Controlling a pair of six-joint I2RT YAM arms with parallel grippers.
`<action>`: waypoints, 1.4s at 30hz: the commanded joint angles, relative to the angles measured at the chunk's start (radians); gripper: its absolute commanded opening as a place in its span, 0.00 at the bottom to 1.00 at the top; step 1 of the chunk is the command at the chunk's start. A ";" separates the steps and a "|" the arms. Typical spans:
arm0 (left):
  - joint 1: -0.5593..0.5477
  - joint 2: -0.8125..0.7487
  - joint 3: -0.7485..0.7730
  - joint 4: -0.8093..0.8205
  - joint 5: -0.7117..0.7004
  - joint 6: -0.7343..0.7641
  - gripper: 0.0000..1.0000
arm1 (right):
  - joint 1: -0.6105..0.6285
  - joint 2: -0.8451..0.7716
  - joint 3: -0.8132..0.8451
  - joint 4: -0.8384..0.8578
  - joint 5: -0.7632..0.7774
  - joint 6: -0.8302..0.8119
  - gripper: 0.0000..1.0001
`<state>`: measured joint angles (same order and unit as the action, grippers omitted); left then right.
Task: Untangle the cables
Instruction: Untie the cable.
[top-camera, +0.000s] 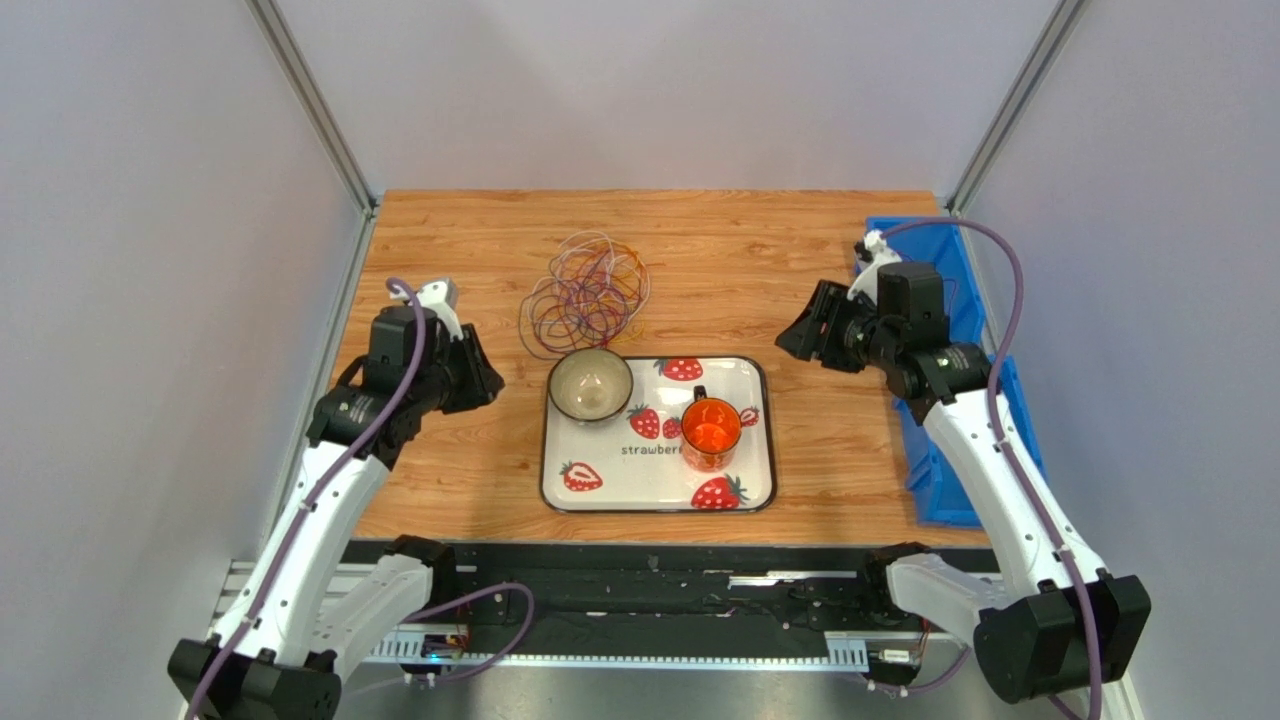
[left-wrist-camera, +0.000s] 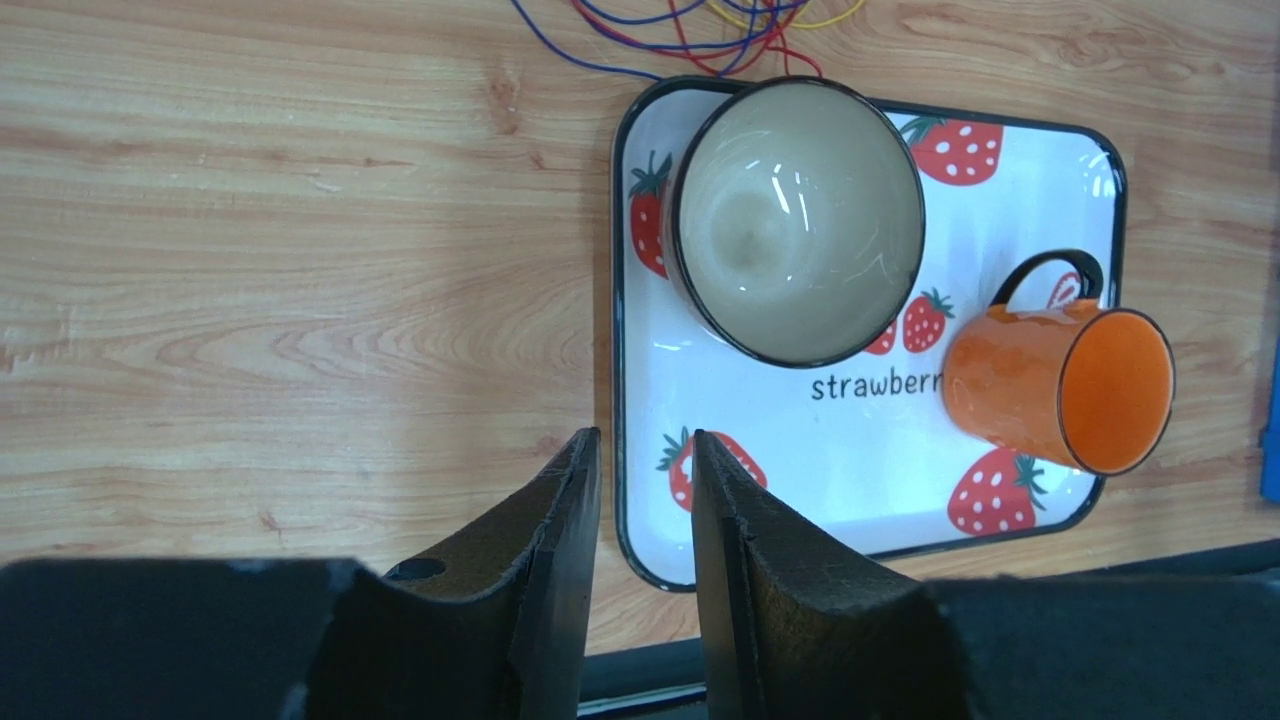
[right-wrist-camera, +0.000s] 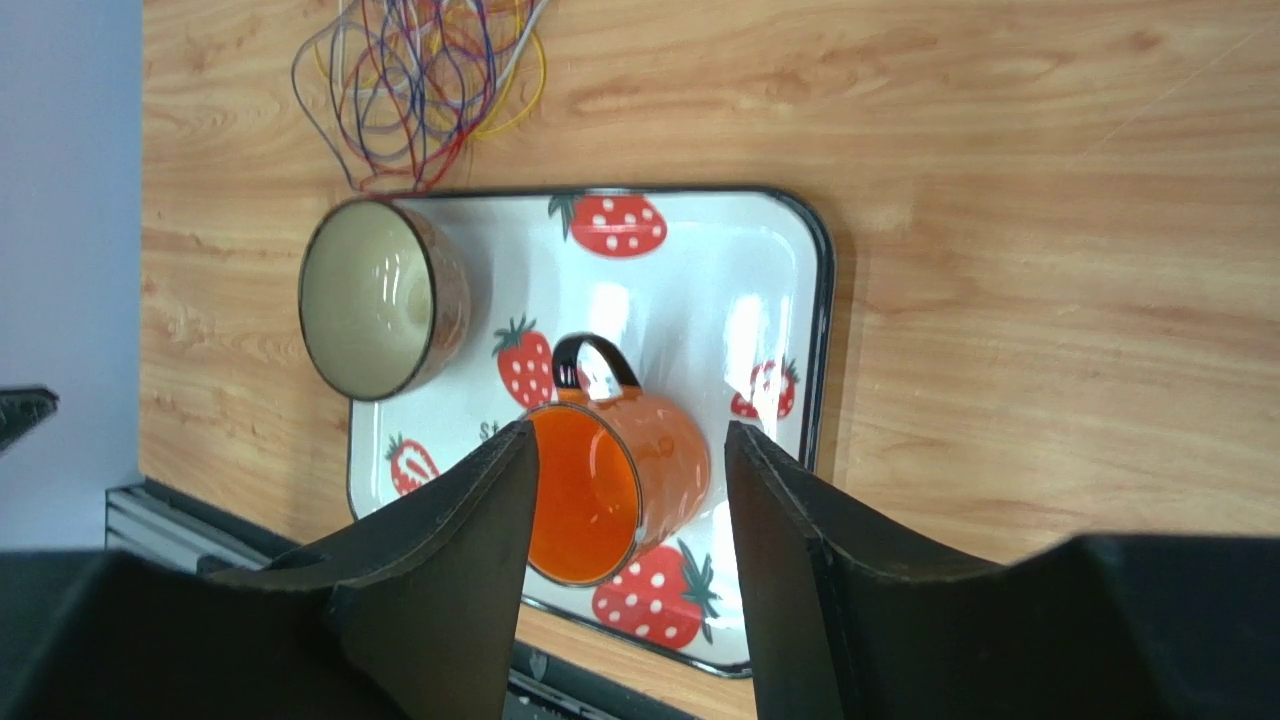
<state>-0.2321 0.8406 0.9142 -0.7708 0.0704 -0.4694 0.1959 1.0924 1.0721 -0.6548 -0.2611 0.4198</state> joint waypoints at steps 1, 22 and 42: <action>-0.009 0.086 0.118 0.070 -0.029 0.006 0.37 | 0.034 -0.043 -0.104 0.105 -0.069 0.020 0.53; -0.046 0.629 0.445 0.261 0.020 0.117 0.34 | 0.191 -0.032 -0.235 0.119 0.059 0.027 0.51; -0.098 1.080 0.726 0.343 0.025 0.212 0.43 | 0.206 -0.031 -0.262 0.112 0.051 0.019 0.51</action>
<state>-0.3157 1.8885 1.5661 -0.4721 0.0940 -0.3000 0.3962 1.0603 0.8066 -0.5819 -0.2138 0.4374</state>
